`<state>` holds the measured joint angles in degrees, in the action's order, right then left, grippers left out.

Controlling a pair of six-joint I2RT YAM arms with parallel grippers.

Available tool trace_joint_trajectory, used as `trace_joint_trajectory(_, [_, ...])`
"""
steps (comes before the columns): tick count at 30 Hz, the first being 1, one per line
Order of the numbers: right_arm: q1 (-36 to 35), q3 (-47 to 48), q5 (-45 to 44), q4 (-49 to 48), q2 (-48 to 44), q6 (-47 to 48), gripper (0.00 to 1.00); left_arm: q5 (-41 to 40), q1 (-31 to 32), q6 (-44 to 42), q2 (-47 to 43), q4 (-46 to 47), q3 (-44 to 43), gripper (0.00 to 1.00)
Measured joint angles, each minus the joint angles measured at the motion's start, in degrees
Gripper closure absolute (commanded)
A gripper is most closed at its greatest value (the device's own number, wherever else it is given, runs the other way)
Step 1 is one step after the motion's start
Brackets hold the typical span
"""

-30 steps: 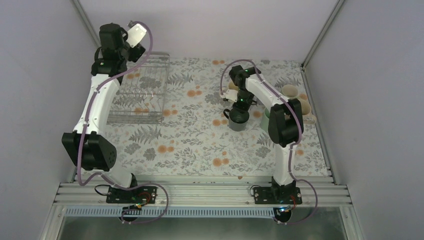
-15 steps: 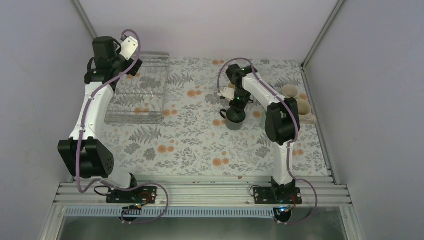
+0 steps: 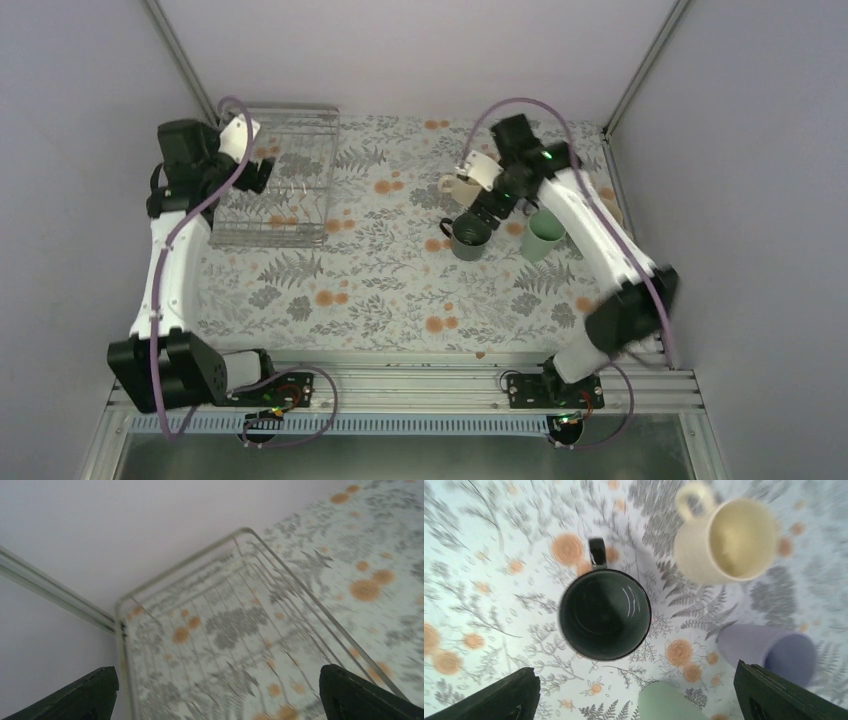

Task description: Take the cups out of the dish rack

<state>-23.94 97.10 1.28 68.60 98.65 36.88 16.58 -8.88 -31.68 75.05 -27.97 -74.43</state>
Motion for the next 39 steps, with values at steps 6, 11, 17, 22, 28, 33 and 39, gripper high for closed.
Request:
trace_joint_trajectory(6, [0.1,-23.0,2.3,-15.5,-32.9,-2.7,0.0,3.1,-1.7,2.7,-15.4,4.0,19.5,0.0])
trace_joint_trajectory(11, [0.9,-44.6,-2.9,-31.1,-55.1,-9.7,0.0,-0.8,-2.6,8.3,-30.9,11.9,37.0,0.0])
trace_joint_trajectory(17, [1.6,-64.2,-17.4,-46.1,-69.1,-20.2,0.0,-6.2,-2.6,14.0,-40.9,20.2,50.6,0.0])
trace_joint_trajectory(22, [1.6,-76.6,-20.8,-53.9,-76.9,-22.3,0.0,-8.0,-2.6,18.5,-49.6,22.7,59.0,0.0])
trace_joint_trajectory(28, [1.6,-78.3,-21.0,-55.5,-82.6,-27.6,0.0,-8.5,-2.6,22.3,-57.2,24.7,59.7,0.0])
trace_joint_trajectory(33, [1.6,-78.3,-15.2,-55.6,-83.3,-27.9,0.0,-9.1,-2.6,24.0,-57.6,25.6,60.7,0.0])
trace_joint_trajectory(39, [1.6,-78.3,-9.6,-55.3,-83.8,-27.7,0.0,-9.5,-2.6,25.0,-59.4,25.7,63.1,0.0])
